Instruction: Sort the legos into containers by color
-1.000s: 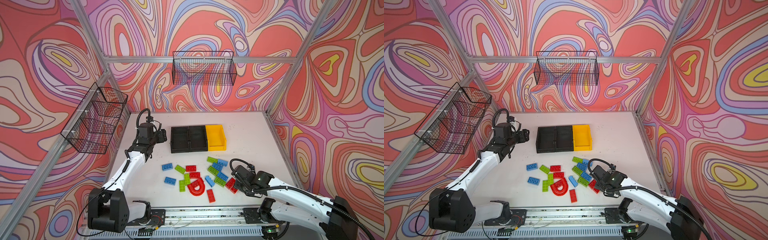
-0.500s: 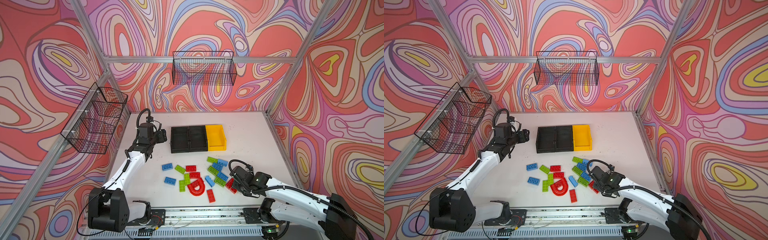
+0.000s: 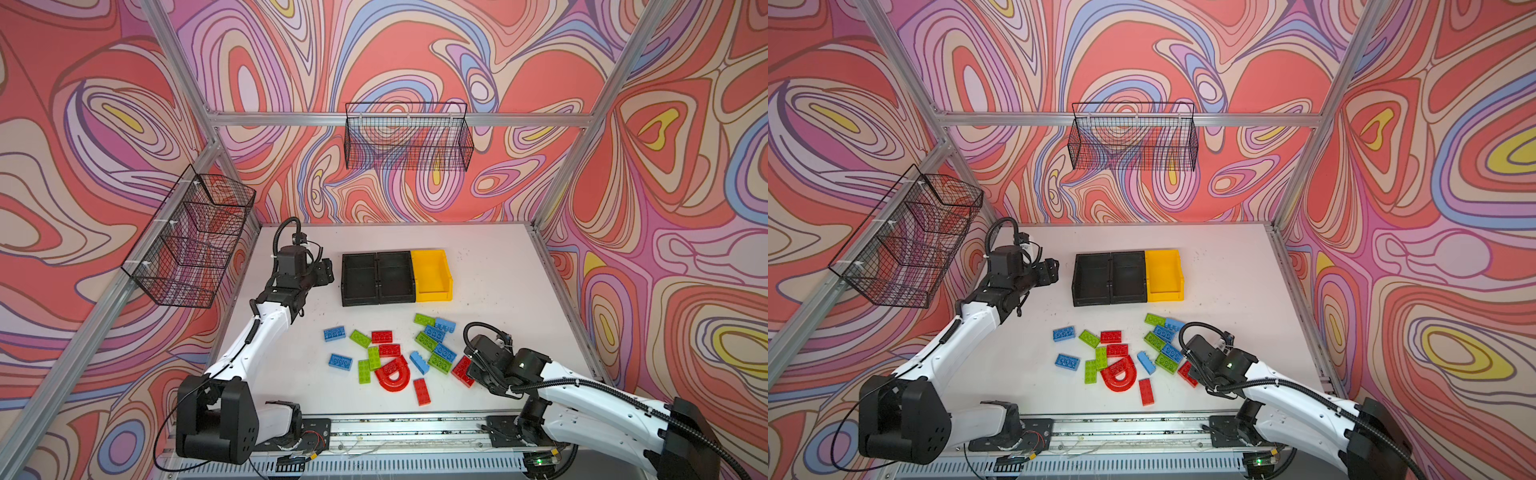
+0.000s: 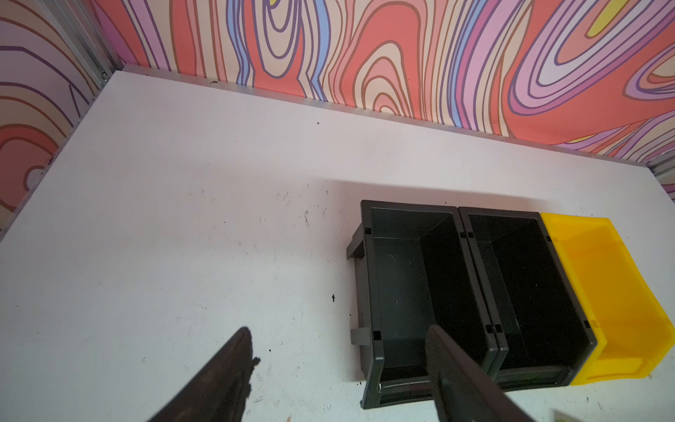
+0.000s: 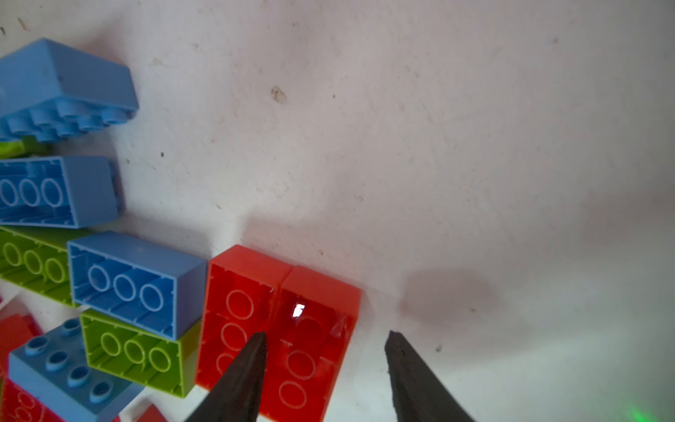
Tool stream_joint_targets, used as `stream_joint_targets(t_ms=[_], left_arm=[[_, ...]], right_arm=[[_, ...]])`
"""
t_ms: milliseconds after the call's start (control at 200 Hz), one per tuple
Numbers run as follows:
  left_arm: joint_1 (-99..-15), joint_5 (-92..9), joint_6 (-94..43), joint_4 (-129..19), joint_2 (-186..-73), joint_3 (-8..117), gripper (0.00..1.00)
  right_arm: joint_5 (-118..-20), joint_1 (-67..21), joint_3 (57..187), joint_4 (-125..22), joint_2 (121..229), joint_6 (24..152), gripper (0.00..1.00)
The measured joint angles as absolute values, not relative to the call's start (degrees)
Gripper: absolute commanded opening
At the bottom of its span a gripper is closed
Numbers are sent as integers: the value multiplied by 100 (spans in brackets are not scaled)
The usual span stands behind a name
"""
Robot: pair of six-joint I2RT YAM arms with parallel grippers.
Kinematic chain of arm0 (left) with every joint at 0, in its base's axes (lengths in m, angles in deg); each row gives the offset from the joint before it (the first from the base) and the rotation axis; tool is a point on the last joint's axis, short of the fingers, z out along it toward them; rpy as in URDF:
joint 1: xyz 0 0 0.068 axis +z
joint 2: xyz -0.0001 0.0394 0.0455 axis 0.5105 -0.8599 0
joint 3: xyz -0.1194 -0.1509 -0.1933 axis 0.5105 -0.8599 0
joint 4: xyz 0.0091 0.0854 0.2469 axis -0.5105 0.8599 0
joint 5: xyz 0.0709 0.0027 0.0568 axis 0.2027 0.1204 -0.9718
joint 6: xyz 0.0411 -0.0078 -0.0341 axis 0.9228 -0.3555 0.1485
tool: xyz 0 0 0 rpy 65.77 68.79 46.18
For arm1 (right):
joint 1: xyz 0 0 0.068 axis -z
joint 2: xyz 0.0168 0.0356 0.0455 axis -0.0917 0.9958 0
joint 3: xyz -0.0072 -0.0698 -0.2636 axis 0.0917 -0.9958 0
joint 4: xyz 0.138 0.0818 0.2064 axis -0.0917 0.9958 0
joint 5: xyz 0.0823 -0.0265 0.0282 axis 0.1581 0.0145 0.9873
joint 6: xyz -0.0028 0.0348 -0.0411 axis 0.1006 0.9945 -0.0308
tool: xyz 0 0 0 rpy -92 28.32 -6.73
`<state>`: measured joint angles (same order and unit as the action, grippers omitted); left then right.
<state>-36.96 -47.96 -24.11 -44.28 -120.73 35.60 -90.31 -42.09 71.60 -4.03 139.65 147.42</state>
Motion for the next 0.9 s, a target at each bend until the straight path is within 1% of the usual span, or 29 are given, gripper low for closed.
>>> stream_joint_targets(t_ms=[426,616,711,826,896], left_arm=[[-3696,-4796,-2411,-4425,-12073,3560,77],[-3696,-4794,-2411,-4425,-12073,3560,77],[-3696,-4794,-2411,-4423,-12073,3560,77],[-3696,-4794,-2411,-4423,-12073,3560,77],[-3696,-4790,-2411,-4423,-12073,3560,77]], right_arm=[[-9031,-4212,7033,-438,13862,14829,53],[-9034,-4214,7025,-611,13945,14864,46],[-9036,-4214,7009,-696,13956,14912,40],[-9042,-4218,6996,-792,14004,14969,38],[-9055,-4218,6983,-864,14043,15002,34]])
